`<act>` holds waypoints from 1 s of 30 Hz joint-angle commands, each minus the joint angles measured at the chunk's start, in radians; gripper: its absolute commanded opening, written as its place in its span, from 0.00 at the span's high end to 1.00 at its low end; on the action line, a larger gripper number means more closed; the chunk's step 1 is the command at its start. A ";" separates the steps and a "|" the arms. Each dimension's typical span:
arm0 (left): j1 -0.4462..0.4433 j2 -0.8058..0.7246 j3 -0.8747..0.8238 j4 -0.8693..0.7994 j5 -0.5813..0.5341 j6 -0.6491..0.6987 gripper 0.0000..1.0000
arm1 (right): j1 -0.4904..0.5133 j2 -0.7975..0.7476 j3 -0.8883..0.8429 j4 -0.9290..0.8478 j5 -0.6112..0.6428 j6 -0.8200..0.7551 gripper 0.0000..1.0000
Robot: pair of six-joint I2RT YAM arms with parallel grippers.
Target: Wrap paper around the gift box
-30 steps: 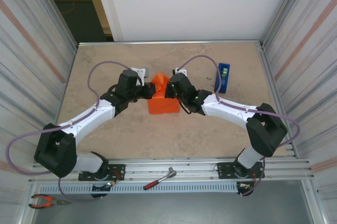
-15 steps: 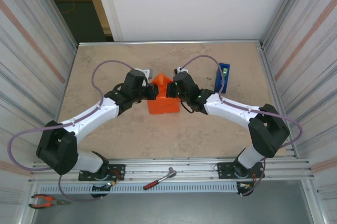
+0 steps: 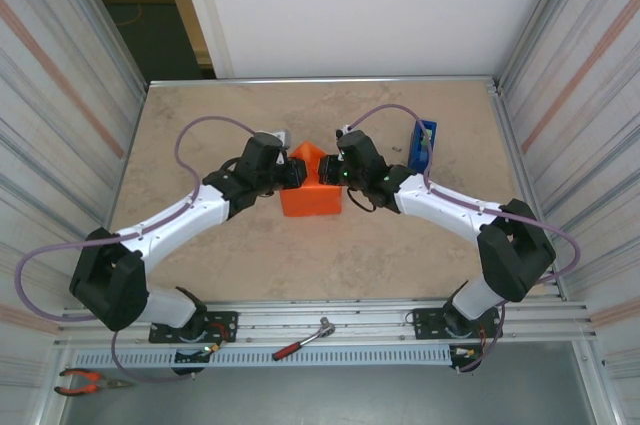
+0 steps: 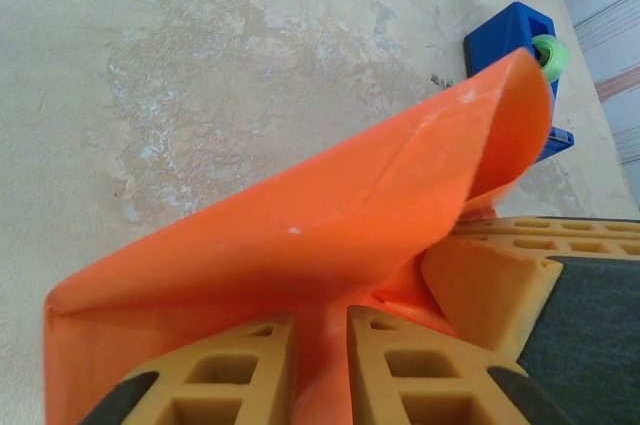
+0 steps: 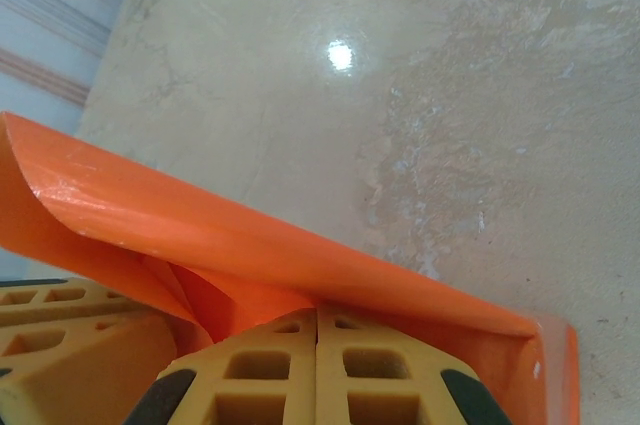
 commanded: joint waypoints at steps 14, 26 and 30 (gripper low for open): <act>-0.052 0.102 0.014 -0.058 -0.091 0.086 0.72 | -0.078 -0.047 -0.002 -0.120 -0.183 0.017 1.00; -0.052 0.090 0.034 -0.048 -0.050 0.033 0.69 | -0.080 -0.041 -0.033 -0.115 -0.226 -0.016 1.00; -0.052 0.088 0.048 -0.042 -0.043 0.022 0.67 | -0.080 -0.025 -0.059 -0.115 -0.223 -0.010 1.00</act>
